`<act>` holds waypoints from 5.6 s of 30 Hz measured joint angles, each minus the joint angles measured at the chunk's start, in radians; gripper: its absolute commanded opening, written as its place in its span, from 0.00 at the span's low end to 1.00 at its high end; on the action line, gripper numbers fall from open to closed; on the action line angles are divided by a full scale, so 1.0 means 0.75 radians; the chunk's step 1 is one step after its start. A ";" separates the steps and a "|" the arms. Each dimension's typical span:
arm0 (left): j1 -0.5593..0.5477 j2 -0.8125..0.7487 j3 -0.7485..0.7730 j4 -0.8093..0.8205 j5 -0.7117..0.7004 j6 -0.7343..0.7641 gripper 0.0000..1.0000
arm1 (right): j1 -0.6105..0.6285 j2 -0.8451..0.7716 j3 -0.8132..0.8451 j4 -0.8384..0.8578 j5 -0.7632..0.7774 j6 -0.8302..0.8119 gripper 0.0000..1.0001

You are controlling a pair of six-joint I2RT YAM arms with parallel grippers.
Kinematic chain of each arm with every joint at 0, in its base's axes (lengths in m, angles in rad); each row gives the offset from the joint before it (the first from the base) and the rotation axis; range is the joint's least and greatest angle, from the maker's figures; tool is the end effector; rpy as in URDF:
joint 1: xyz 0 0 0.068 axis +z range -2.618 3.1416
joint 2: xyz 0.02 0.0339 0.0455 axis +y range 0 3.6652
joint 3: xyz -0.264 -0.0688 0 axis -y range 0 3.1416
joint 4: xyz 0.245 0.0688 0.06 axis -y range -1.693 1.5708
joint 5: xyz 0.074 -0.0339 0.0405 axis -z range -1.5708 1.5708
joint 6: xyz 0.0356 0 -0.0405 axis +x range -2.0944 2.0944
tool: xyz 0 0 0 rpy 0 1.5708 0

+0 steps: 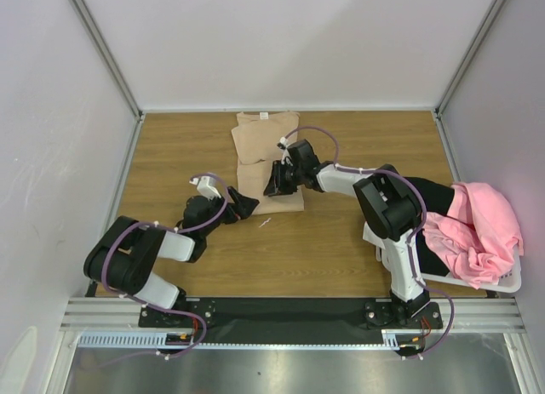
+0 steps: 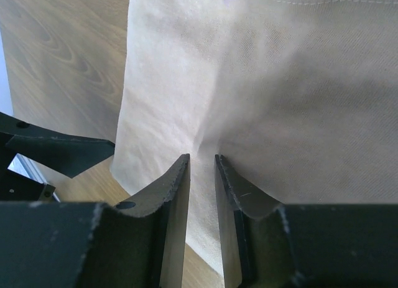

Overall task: Fold and stack the t-shirts
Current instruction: Fold the tshirt

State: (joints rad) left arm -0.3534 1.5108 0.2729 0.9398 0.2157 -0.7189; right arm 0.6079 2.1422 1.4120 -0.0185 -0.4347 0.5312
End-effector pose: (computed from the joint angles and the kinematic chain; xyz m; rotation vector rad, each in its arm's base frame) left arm 0.2271 -0.0919 0.1331 -0.2025 1.9608 -0.9246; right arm 0.3717 0.2769 0.1445 -0.3327 2.4622 1.0412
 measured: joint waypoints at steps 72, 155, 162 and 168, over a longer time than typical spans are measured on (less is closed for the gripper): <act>0.005 -0.109 0.067 -0.396 -0.044 0.272 0.43 | 0.008 0.004 0.003 -0.009 0.037 0.003 0.27; -0.041 -0.193 0.178 -0.822 -0.250 0.142 0.67 | -0.051 -0.616 -0.686 -0.025 0.235 0.093 0.65; -0.041 -0.183 0.178 -0.810 -0.251 0.143 0.64 | -0.044 -0.550 -0.687 0.071 0.240 0.142 0.58; -0.025 -0.138 0.184 -0.767 -0.240 0.141 0.53 | -0.044 -0.517 -0.687 0.104 0.242 0.169 0.53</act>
State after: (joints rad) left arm -0.3721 1.4071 0.4107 0.3645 0.0360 -0.6132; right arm 0.5747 1.7546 0.8970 0.0593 -0.2535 0.6582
